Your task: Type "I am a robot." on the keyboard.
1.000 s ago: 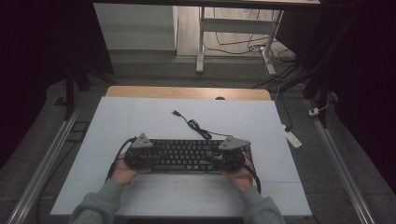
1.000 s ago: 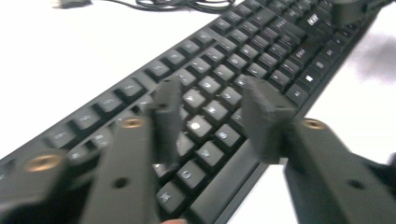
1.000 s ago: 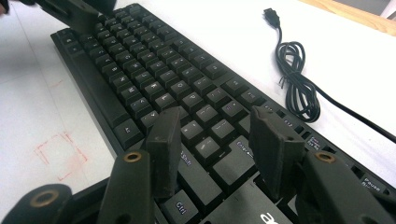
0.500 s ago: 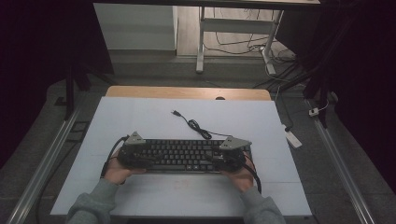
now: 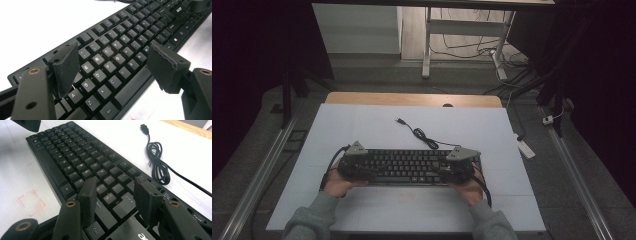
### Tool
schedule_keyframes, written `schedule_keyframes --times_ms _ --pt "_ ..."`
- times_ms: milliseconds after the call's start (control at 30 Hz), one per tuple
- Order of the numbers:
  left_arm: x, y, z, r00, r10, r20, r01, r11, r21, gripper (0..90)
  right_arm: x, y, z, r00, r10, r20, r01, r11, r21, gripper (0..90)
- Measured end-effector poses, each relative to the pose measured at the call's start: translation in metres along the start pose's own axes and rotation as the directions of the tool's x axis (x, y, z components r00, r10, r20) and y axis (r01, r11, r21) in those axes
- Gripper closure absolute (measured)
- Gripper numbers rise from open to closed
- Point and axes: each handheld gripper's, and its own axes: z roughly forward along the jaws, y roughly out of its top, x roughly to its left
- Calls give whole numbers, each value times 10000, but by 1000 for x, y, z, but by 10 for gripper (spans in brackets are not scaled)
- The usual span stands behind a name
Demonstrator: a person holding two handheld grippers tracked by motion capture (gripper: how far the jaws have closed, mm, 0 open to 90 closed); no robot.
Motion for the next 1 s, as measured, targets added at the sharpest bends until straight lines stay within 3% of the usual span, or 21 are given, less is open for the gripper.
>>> schedule_keyframes --times_ms 267,533,900,1000 --pt "0 0 2 10000 73 40 -73 10000 60 259 1 5 4 10000 -39 -33 39 10000 -61 537" --pt "1 0 2 9999 88 83 -89 9999 95 253 5 18 24 9994 -113 -316 113 9999 10 568" --pt "0 0 3 9998 137 115 -138 9998 144 248 10 34 50 9958 -145 -909 194 9984 527 861" --pt "0 0 3 9998 149 116 -151 9998 144 248 10 35 56 9953 -155 -959 233 9965 806 894"
